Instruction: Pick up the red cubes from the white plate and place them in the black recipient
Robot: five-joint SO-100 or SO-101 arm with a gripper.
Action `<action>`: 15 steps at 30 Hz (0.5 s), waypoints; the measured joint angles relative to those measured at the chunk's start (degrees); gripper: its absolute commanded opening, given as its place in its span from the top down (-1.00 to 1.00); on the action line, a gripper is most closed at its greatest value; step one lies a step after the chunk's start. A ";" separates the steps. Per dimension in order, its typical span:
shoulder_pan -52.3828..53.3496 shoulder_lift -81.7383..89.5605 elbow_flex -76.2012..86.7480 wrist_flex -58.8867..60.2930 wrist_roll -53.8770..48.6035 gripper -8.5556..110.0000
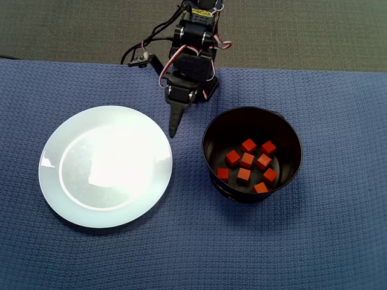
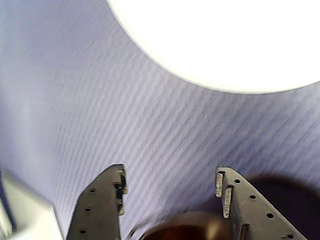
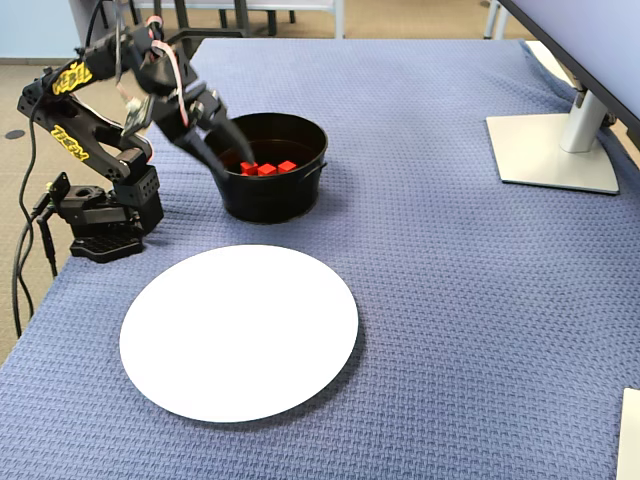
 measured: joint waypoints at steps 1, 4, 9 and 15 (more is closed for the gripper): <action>0.18 1.58 2.81 -0.97 0.09 0.64; 0.09 6.68 11.69 -3.16 0.09 0.64; -0.18 12.57 21.97 -4.13 -0.44 0.65; 1.67 15.12 32.70 -10.90 -2.46 0.66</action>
